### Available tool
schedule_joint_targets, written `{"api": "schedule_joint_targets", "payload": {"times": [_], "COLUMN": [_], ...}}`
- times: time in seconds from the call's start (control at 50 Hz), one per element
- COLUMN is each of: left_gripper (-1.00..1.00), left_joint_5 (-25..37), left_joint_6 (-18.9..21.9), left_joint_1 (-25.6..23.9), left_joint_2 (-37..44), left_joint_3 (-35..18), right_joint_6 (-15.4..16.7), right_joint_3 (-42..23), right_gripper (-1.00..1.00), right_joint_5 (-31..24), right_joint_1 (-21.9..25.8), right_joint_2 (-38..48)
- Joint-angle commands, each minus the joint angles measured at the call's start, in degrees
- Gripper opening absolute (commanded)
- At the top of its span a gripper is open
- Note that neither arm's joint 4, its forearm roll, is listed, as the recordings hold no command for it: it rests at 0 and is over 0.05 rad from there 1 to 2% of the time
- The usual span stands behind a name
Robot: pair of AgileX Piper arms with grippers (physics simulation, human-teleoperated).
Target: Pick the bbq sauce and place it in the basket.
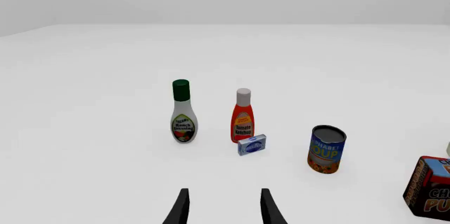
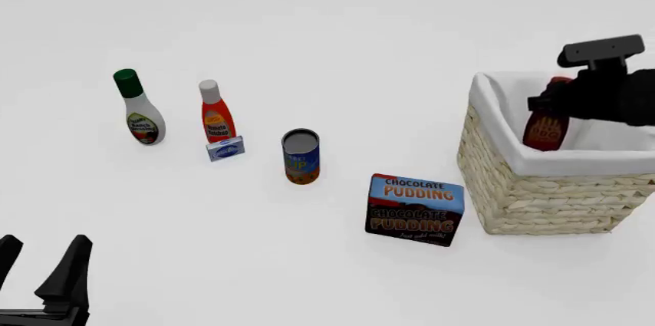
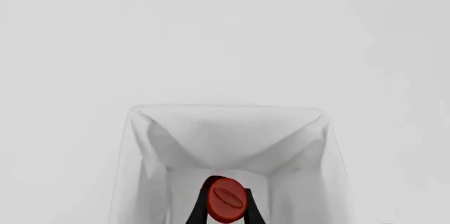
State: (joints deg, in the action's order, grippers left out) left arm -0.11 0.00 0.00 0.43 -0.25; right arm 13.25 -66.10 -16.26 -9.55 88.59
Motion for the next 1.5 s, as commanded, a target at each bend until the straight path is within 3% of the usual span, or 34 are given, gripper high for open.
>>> {"api": "schedule_joint_targets", "payload": {"times": [0.02,0.72,0.74,1.5], "left_gripper": [1.0,1.0,1.0,1.0], "left_joint_5": [0.0,0.0,0.0,-0.01], "left_joint_6": [0.0,0.0,0.0,0.01], "left_joint_1": [0.0,0.01,0.01,0.0], "left_joint_2": [-0.01,0.0,0.0,-0.02], "left_joint_3": [0.0,0.0,0.0,0.0], "right_joint_6": [-1.07,-1.18,-1.2,-0.99], "right_joint_3": [0.18,0.16,0.11,-3.34], "right_gripper": [-1.0,-1.0,1.0,1.0], "right_joint_5": [1.15,3.1,3.03,-2.43], "right_joint_1": [-0.25,-1.34,-1.37,-0.68], "right_joint_2": [0.84,4.39,4.33,-1.88]}}
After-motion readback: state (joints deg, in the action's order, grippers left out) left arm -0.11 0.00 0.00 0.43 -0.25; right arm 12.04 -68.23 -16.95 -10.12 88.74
